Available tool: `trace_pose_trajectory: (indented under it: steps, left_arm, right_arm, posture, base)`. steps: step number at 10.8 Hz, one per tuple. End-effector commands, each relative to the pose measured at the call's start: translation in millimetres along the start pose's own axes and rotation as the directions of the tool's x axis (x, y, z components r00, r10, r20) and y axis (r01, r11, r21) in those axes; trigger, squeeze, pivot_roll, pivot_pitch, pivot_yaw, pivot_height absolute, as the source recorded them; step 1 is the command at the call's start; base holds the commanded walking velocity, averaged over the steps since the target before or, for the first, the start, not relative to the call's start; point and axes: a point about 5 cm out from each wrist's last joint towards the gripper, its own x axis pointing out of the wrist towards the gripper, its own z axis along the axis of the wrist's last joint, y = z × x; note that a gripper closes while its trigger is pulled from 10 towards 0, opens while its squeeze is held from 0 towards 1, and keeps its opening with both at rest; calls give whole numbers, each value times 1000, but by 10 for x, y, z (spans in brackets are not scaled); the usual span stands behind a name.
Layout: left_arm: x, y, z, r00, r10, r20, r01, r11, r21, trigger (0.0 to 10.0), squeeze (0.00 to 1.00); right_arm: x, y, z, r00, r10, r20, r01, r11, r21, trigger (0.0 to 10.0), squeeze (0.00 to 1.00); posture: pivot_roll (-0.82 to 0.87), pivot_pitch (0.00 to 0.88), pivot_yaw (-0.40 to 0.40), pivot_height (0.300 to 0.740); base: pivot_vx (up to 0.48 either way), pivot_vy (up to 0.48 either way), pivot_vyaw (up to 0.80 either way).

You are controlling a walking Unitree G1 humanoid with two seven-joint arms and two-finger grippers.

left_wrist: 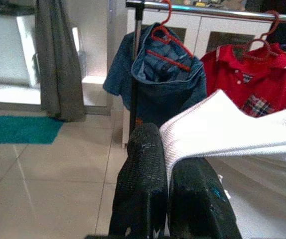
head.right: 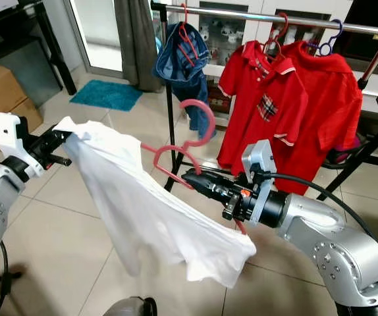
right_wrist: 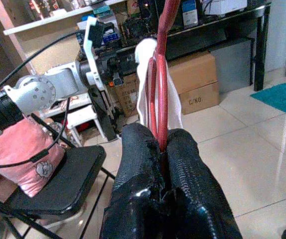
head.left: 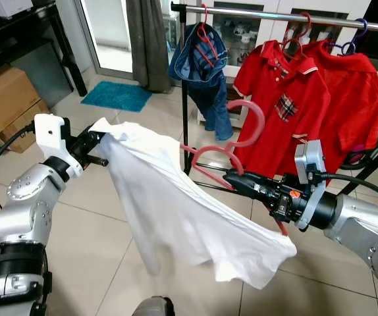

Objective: Hang hanger

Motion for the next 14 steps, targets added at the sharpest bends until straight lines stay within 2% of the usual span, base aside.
trace_pose_trajectory:
  steps: [1,3,4,5,6,10,12,13,14]
  left_arm:
    - [-247,437,56,961,277,23,-276,961,-33,0,0]
    - [-263,488,-14,929,371,10,-370,927,-60,0,0]
    - [-223,396,-70,947,322,-10,-322,946,-43,784,0]
    - [-195,280,-94,971,238,-18,-238,970,-39,10000,0]
    - [-196,243,-115,977,212,-29,-213,977,-21,10000,1000]
    - [-288,270,-175,976,203,-83,-201,979,31,10000,1000]
    - [-373,394,-187,961,259,-94,-256,966,47,10000,1000]
    - [-369,374,-144,972,227,-65,-226,974,25,10000,1000]
    - [-345,250,-104,993,105,-59,-102,994,43,10000,1000]
  right_arm:
    - [-135,-98,103,996,-76,42,78,996,-38,10000,0]
    - [-137,-111,116,995,-82,51,84,996,-41,10000,0]
    - [-135,-115,120,995,-80,51,82,996,-43,10000,0]
    - [-124,-113,119,996,-77,51,79,996,-44,10000,0]
    - [-113,-114,113,996,-77,47,80,996,-43,10000,0]
    - [-93,-127,94,996,-83,44,84,996,-3,10000,0]
    - [-116,-146,91,993,-103,53,103,995,-10,10000,0]
    - [-118,-146,97,993,-104,57,105,994,-17,10000,0]
    - [-116,-148,99,993,-108,57,110,994,-29,10000,0]
  posture:
    - [25,18,74,740]
    - [23,10,74,740]
    - [24,11,70,740]
    - [26,12,67,740]
    - [27,13,66,740]
    - [31,17,64,740]
    - [35,25,64,740]
    - [35,26,65,740]
    - [36,26,65,740]
  base:
    - [0,0,0]
    - [0,0,0]
    - [0,0,0]
    - [0,0,0]
    - [0,0,0]
    - [0,0,0]
    - [0,0,0]
    - [0,0,0]
    - [0,0,0]
